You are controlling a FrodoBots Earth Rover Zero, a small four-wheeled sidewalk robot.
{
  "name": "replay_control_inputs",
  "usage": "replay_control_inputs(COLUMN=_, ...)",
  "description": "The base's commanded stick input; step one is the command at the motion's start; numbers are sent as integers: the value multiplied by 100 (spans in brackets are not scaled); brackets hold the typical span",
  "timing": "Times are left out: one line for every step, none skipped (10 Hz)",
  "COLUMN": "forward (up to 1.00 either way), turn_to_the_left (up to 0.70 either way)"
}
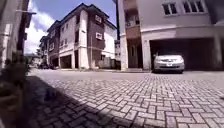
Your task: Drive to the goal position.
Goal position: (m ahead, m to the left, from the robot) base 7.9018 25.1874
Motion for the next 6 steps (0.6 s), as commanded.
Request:
replay_control_inputs(forward=0, turn_to_the_left=-68)
replay_control_inputs(forward=0, turn_to_the_left=-68)
replay_control_inputs(forward=0, turn_to_the_left=-68)
replay_control_inputs(forward=0, turn_to_the_left=-68)
replay_control_inputs(forward=0, turn_to_the_left=-68)
replay_control_inputs(forward=0, turn_to_the_left=-68)
